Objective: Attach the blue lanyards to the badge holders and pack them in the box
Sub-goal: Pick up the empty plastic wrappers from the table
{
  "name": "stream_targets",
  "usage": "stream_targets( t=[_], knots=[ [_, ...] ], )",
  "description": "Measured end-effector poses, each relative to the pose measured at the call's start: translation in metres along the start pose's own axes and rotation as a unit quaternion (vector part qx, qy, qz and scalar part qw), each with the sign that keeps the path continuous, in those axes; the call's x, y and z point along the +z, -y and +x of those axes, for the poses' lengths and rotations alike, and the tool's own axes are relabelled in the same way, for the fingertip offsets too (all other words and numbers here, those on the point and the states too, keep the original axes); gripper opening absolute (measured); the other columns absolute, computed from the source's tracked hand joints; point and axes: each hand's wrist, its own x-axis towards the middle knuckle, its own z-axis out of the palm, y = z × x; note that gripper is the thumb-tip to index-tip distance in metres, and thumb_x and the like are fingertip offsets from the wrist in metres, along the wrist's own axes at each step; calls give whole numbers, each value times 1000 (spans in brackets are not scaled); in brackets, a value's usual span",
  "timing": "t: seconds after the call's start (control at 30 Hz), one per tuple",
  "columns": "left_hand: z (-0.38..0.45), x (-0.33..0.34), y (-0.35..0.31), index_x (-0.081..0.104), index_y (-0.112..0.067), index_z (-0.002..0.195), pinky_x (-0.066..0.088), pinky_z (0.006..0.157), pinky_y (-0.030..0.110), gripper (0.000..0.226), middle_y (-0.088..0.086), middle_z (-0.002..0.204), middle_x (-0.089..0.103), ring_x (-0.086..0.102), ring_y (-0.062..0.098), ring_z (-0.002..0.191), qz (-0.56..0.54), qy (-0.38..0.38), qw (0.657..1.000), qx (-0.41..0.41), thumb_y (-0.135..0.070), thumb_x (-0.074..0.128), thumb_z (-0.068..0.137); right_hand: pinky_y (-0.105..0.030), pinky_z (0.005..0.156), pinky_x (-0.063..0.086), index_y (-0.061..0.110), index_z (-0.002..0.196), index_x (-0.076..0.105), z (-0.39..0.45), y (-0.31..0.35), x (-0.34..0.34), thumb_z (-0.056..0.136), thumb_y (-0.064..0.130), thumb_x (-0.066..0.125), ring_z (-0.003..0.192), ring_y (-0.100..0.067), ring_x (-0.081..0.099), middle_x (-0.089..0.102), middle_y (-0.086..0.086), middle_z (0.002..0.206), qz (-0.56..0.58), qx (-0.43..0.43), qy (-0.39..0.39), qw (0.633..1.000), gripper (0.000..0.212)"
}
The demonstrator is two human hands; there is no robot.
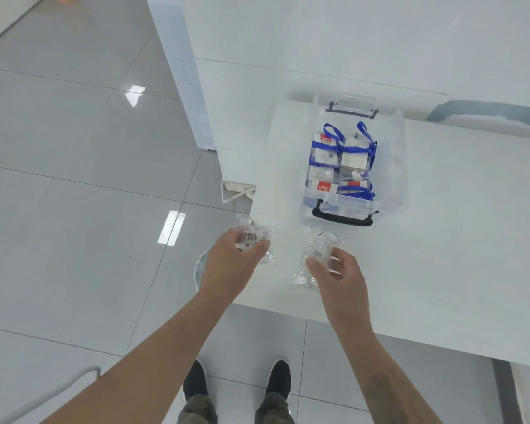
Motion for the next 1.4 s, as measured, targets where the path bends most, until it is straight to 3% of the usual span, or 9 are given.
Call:
stream_targets(
  t=[0.13, 0.37, 0.47, 0.7, 0.83, 1.0, 1.4],
  knots=[
    [9, -26, 8, 59, -40, 106, 51, 79, 27, 26, -19, 97, 68, 65, 4, 89, 7, -8, 1000, 2, -41, 71, 82, -19, 70, 48, 28, 120, 56, -2, 8, 26, 84, 38, 71, 87, 3, 64, 66, 17, 104, -3, -6, 0, 1000, 40],
    [46, -111, 49, 51, -37, 131, 42, 70, 17, 51, -18, 109, 59, 59, -3, 91, 37, 1, 999, 16, -47, 69, 84, -29, 85, 54, 30, 123, 56, -25, 24, 126, 83, 39, 71, 92, 2, 64, 65, 19, 107, 6, -14, -18, 1000, 43],
    [64, -155, 80, 50, -37, 131, 42, 69, 15, 53, -18, 108, 60, 59, -4, 92, 48, 17, 999, 15, -46, 70, 83, -23, 81, 51, 29, 125, 56, -38, 27, 181, 85, 36, 70, 95, 4, 62, 65, 19, 107, 22, -9, -28, 999, 43],
    [89, -188, 137, 53, -36, 123, 53, 82, 27, 47, -18, 108, 62, 64, 3, 93, 47, 34, 998, 2, -46, 71, 81, -11, 73, 40, 31, 137, 47, -59, 6, 249, 89, 35, 67, 104, 0, 59, 52, 26, 107, 38, 9, -24, 999, 52],
    [106, -176, 178, 52, -38, 120, 54, 86, 33, 45, -19, 110, 61, 63, 4, 96, 40, 33, 999, -12, -47, 71, 81, -7, 66, 41, 40, 126, 46, -51, -28, 278, 91, 31, 65, 96, 11, 57, 53, 33, 101, 26, 29, -18, 999, 41],
    [141, -140, 238, 52, -39, 118, 51, 85, 29, 42, -20, 109, 61, 63, 5, 96, 34, 35, 998, -26, -45, 72, 81, -14, 76, 42, 35, 135, 48, -17, -94, 307, 90, 32, 66, 103, 4, 58, 54, 32, 107, 19, 49, -29, 998, 48],
    [256, -19, 401, 53, -38, 118, 52, 89, 33, 45, -21, 107, 62, 63, 3, 97, 44, 35, 998, -24, -50, 72, 79, -22, 79, 47, 28, 135, 50, 118, -283, 362, 88, 30, 69, 99, -2, 63, 62, 18, 115, -11, 57, -56, 997, 51]
  ],
)
